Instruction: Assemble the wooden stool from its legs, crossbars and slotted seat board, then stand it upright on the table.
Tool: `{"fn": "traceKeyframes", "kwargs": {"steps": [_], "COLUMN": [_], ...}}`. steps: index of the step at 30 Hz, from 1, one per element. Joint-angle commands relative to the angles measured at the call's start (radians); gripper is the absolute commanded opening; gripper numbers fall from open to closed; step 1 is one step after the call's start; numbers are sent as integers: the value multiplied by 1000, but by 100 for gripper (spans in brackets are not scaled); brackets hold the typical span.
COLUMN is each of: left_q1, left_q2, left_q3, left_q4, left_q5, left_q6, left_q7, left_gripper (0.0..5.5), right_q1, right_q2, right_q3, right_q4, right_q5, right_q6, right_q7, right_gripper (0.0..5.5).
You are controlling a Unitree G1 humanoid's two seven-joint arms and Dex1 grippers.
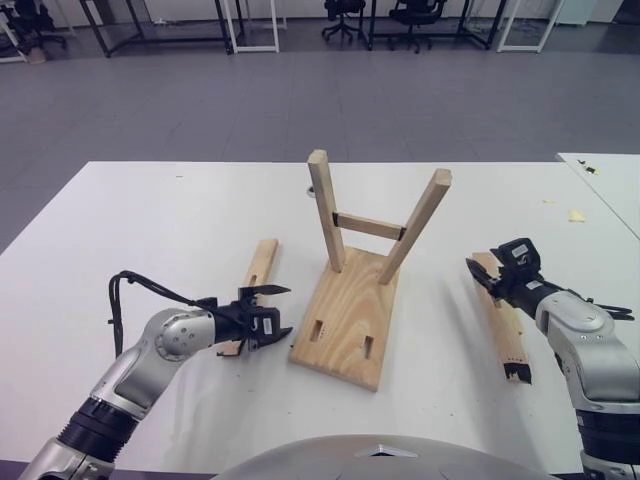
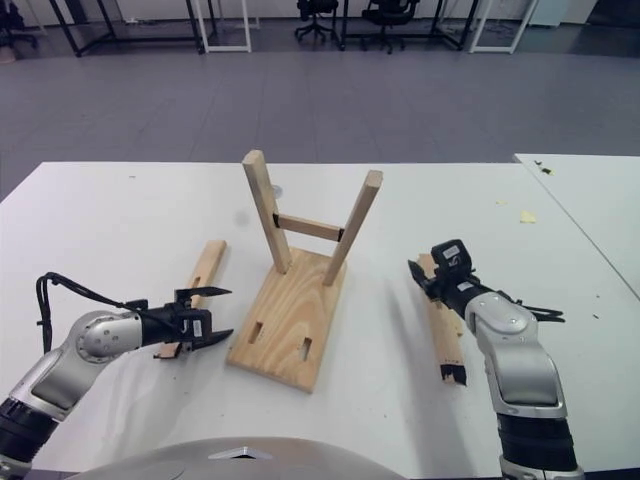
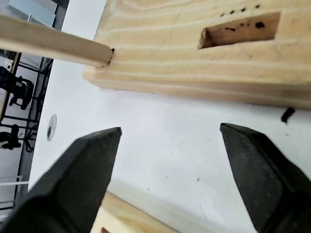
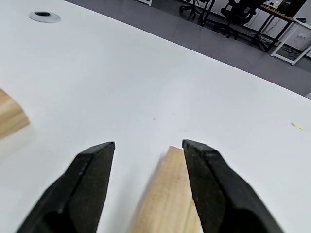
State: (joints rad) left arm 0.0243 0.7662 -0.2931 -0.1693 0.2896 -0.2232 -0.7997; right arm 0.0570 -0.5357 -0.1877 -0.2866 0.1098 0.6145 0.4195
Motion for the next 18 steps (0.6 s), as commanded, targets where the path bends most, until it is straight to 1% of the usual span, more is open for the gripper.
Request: {"fn": "traceKeyframes", "kwargs": {"steps": [1, 4, 8, 10, 11, 12, 14, 17, 18], "left_q1": [52, 82, 119, 96, 84, 72, 62, 80, 97], "left_q2": [29, -22, -20, -30, -36, -40, -33, -16, -17], "left_q3": [-44, -77, -137, -154, -159, -159, -139, -91, -61], "left_q4": [-23, -110, -146, -126, -116, -109, -115, -181, -228], "left_q5": [41, -44, -37, -23, -16, -11, -12, -11, -44], "left_q6": [30, 84, 100, 97, 95, 96, 105, 146, 188], "left_q7": [-43, -62, -91, -88, -82, -75, -62, -38, -39], "left_gripper": [376, 376, 376, 376, 376, 376, 376, 376, 376], "right_q1": [10, -18, -178, -254, -278, -289, -277, -178, -152], "right_q2": [-47, -49, -20, 22, 44, 57, 51, 42, 46], "right_q3": [66, 213, 433, 495, 508, 504, 452, 301, 230], "right_q4": [-13, 19, 144, 200, 220, 226, 200, 36, -18], "right_q5": [-13, -41, -135, -163, -173, -182, -209, -245, -242], "right_q6": [-13, -47, -42, -38, -42, -47, -43, -21, -19], "right_q7": [60, 131, 192, 195, 186, 165, 97, -36, -72], "right_gripper": [260, 260, 260, 260, 260, 260, 260, 260, 260]}}
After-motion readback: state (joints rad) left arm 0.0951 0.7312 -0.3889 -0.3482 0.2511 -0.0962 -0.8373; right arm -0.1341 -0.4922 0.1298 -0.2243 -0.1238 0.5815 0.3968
